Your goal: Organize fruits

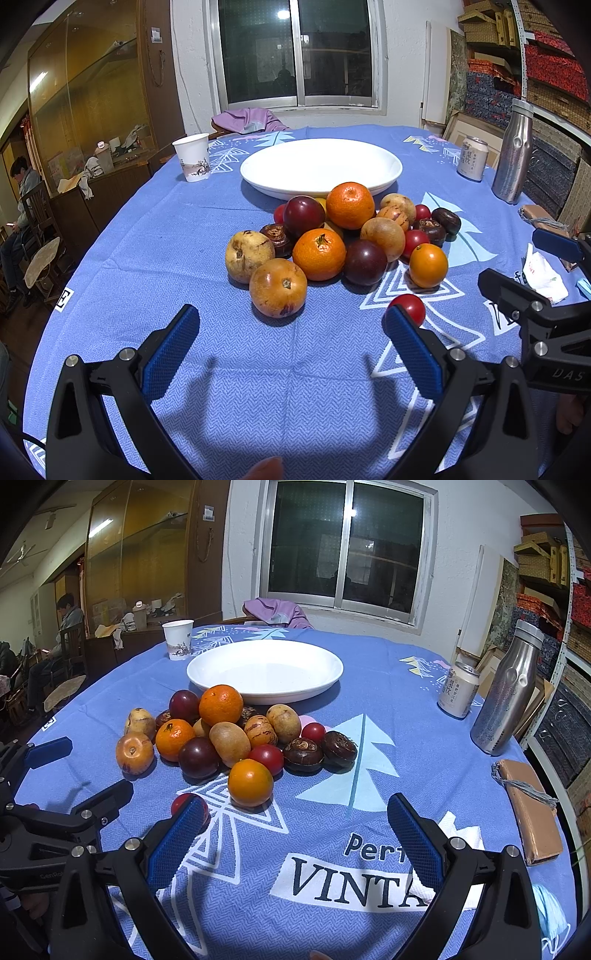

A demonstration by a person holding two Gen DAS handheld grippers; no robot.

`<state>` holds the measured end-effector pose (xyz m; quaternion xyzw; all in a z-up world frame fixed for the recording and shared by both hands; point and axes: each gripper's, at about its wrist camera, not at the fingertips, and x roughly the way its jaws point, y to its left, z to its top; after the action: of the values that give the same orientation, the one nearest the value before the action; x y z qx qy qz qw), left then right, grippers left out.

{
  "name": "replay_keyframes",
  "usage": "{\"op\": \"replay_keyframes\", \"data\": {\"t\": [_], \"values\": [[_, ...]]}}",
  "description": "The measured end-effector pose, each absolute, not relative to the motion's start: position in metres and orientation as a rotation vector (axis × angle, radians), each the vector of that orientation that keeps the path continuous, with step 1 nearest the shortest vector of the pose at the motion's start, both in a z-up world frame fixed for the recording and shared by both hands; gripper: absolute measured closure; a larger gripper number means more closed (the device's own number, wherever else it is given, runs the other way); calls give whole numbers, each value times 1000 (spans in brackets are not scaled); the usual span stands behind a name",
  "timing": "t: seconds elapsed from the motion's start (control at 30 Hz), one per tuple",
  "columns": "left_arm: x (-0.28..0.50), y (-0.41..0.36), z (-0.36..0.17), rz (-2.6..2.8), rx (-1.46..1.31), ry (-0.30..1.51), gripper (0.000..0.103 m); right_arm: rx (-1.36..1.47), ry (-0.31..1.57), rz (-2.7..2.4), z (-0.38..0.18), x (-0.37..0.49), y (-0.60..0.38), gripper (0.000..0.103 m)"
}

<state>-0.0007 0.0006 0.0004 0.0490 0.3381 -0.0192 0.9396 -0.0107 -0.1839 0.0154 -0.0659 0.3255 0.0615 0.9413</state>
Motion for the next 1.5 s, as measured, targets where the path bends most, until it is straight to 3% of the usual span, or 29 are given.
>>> {"op": "replay_keyframes", "data": {"t": [1.03, 1.27, 1.5], "values": [[0, 0, 1, -47, 95, 700, 4, -130, 670, 139, 14, -10, -183, 3], [9, 14, -8, -163, -1, 793, 4, 22, 789, 232, 1, 7, -204, 3], [31, 2, -34, -155, 134, 988, 4, -7, 904, 157, -15, 19, -211, 3]]}}
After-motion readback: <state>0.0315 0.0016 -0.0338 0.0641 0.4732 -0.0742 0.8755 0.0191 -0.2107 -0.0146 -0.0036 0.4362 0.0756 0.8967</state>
